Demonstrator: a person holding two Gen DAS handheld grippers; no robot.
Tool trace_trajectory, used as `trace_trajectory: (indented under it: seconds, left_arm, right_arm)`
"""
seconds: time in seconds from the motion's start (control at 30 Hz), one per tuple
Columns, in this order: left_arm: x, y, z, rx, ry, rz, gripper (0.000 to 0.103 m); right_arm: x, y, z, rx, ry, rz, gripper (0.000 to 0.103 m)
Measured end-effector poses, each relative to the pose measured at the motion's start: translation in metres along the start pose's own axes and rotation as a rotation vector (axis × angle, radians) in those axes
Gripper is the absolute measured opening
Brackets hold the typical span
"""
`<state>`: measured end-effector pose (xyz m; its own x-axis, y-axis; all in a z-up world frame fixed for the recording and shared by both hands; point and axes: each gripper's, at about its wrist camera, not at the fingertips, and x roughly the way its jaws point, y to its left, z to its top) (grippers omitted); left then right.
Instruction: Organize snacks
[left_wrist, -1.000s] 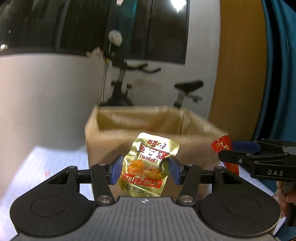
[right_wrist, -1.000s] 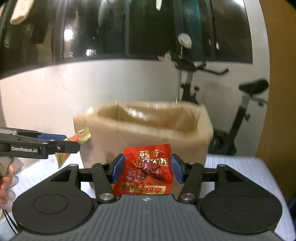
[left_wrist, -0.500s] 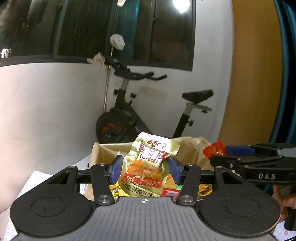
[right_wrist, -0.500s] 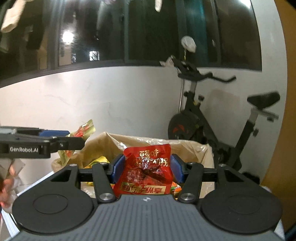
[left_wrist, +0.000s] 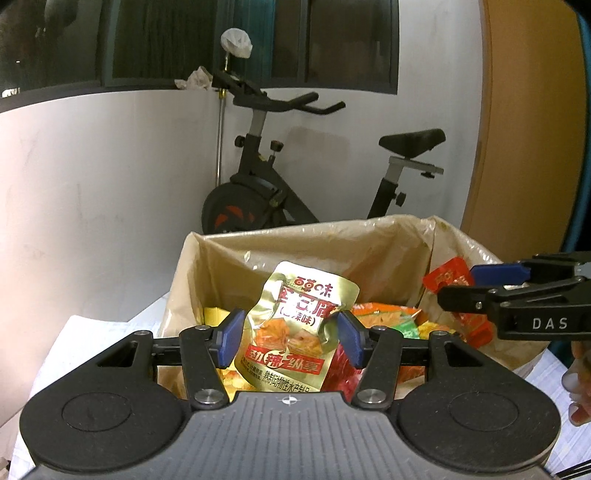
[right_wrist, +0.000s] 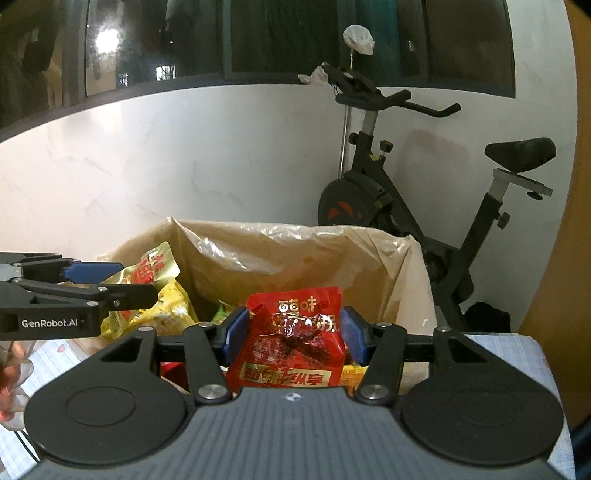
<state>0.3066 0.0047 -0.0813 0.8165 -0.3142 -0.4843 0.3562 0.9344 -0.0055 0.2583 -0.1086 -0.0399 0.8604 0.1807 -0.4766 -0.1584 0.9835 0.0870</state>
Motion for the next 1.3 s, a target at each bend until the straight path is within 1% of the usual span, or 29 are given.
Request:
trace_trajectory:
  seconds: [0.17,0.37,0.4,0.43,0.5,0.57,0.63,0.67,0.73,0.93,1.03,1.2,1.23,1.3]
  left_arm:
    - [-0.001,0.001,-0.003,-0.001,0.02,0.009,0.061]
    - [-0.007,-0.001,-0.003,0.016,0.012,0.014,0.061]
    - [-0.009,-0.001,-0.002,0.018,0.009,0.014,0.061]
    - [-0.011,-0.001,-0.002,0.021,0.007,0.013,0.062]
    - [-0.015,-0.002,0.0,0.022,0.004,0.01,0.063]
    - [-0.018,-0.004,0.003,0.023,0.002,0.007,0.066]
    - [-0.024,-0.005,0.007,0.02,-0.004,0.01,0.074]
    - [-0.029,-0.005,0.008,0.018,-0.012,0.007,0.08]
    - [-0.039,-0.007,0.012,0.021,-0.032,0.007,0.086]
    - [-0.076,-0.014,0.024,0.017,-0.082,0.046,0.094]
    - [-0.096,-0.019,0.029,0.008,-0.101,0.064,0.096]
    - [-0.128,-0.029,0.034,0.004,-0.139,0.161,0.096]
    - [-0.135,-0.031,0.034,0.006,-0.15,0.169,0.096]
    - [-0.148,-0.034,0.035,0.002,-0.167,0.161,0.096]
  right_arm:
    - [0.002,-0.002,-0.002,0.012,0.019,-0.014,0.061]
    - [-0.001,-0.001,-0.003,0.005,0.026,-0.027,0.063]
    - [-0.002,-0.001,-0.003,0.005,0.026,-0.028,0.064]
    - [-0.003,0.0,-0.002,0.005,0.024,-0.027,0.067]
    - [-0.006,0.001,-0.002,0.003,0.024,-0.037,0.067]
    - [-0.009,0.002,0.001,0.006,0.027,-0.043,0.069]
    - [-0.015,0.002,0.003,0.018,0.024,-0.046,0.079]
    - [-0.019,0.002,0.005,0.025,0.017,-0.045,0.081]
    - [-0.028,0.003,0.008,0.035,0.007,-0.048,0.088]
    - [-0.063,0.006,0.016,0.077,-0.035,-0.1,0.101]
    - [-0.083,0.007,0.021,0.102,-0.055,-0.146,0.103]
    - [-0.118,0.009,0.026,0.124,-0.088,-0.166,0.103]
    - [-0.125,0.011,0.027,0.122,-0.095,-0.166,0.103]
    - [-0.14,0.014,0.028,0.111,-0.114,-0.172,0.103]
